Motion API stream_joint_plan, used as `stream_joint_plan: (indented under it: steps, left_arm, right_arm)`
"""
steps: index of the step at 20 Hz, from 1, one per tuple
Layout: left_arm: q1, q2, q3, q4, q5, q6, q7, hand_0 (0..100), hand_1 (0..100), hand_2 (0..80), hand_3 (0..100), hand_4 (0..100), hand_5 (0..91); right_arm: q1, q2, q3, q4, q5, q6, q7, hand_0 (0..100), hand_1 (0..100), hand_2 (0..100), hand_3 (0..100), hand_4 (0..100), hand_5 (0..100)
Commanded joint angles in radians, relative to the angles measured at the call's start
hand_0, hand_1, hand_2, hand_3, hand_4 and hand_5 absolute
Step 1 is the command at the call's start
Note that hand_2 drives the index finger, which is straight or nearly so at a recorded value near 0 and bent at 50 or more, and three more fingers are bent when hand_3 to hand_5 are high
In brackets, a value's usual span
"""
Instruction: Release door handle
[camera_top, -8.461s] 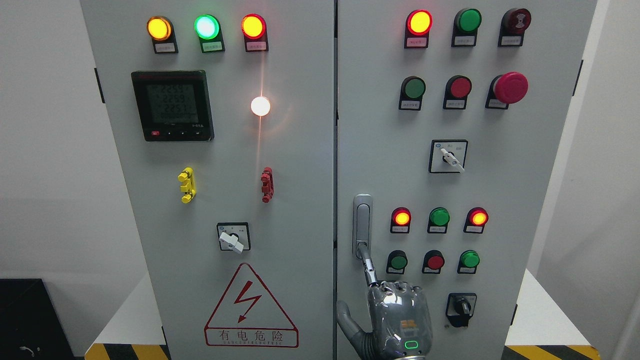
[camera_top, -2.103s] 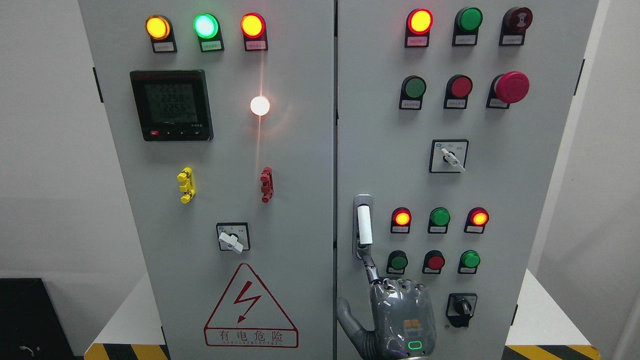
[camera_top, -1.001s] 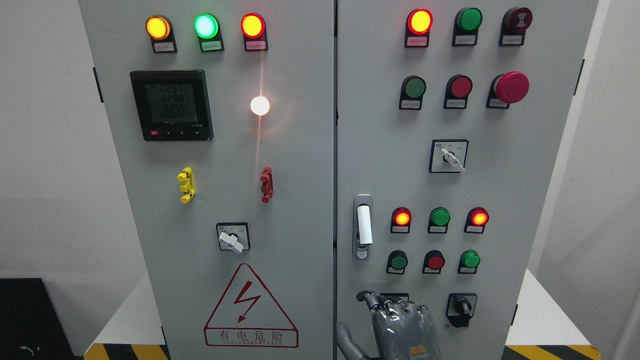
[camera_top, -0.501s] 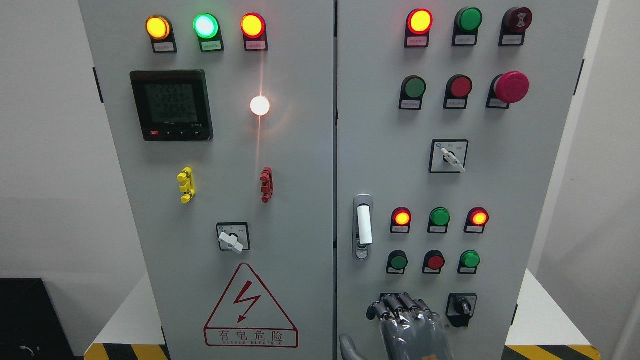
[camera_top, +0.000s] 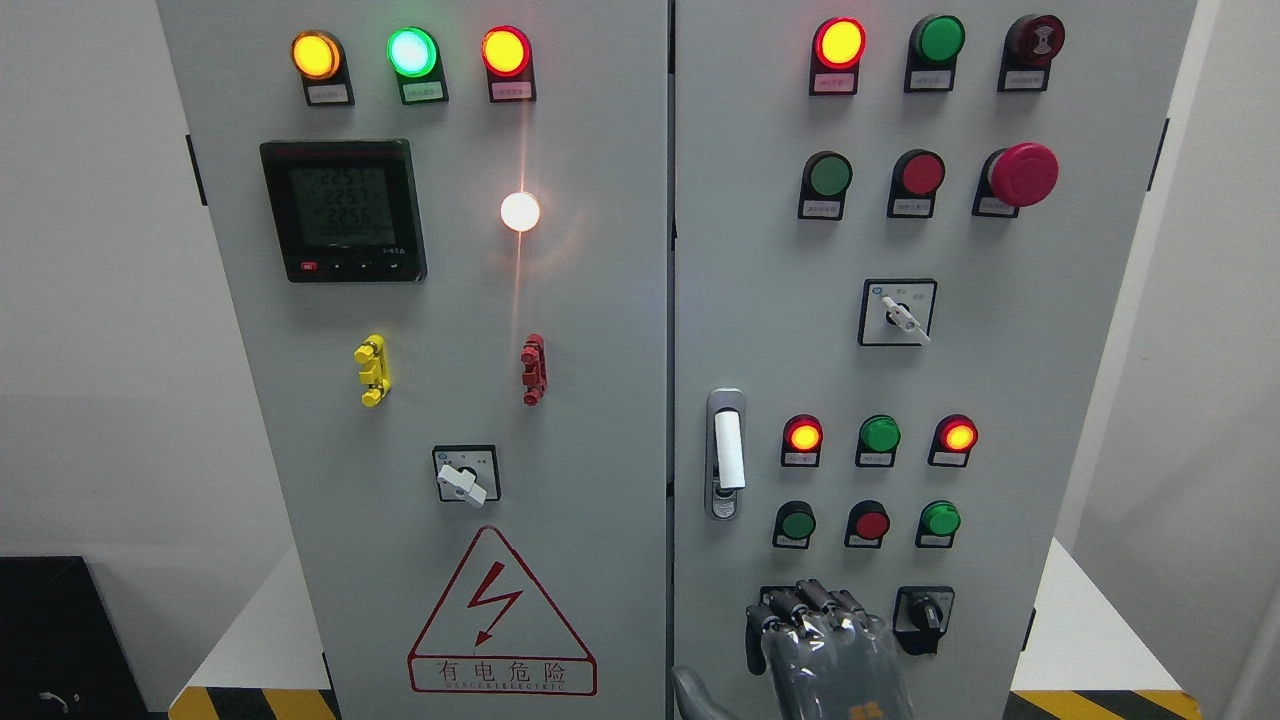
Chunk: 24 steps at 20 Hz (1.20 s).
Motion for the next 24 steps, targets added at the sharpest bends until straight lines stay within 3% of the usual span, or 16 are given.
stream_joint_plan:
  steps: [1,5,12,20,24]
  left_arm:
    - [0.0,0.0,0.0,0.0,0.0,0.0,0.0,12,56,0.0,0,0,0.0]
    - [0.0,0.0,0.0,0.0,0.0,0.0,0.0,12,56,0.0,0,0,0.0]
    - [0.0,0.0,0.0,0.0,0.0,0.0,0.0,12,56,0.0,0,0,0.0]
    - [0.0,0.0,0.0,0.0,0.0,0.0,0.0,12,56,0.0,0,0,0.0]
    - [0.0,0.0,0.0,0.0,0.0,0.0,0.0,12,56,0.0,0,0,0.0]
  right_arm:
    - [-0.031,0.022,-0.008,-0.022,0.01,0.003,0.015,16,6,94,97,81,83]
    - [-0.051,0.026,-0.029,-0.016,0.058,0.003,0.024,15,14,96,100,84,85]
    - [-0.122,0.086,-0.067,0.016,0.121,0.006,0.032,13,24,100,100,88,89]
    - [-0.154,0.091,-0.075,0.05,0.121,0.012,0.031,15,23,100,100,91,92]
    - [-0.184,0.091,-0.074,0.077,0.119,0.046,0.034,15,22,100,100,92,95]
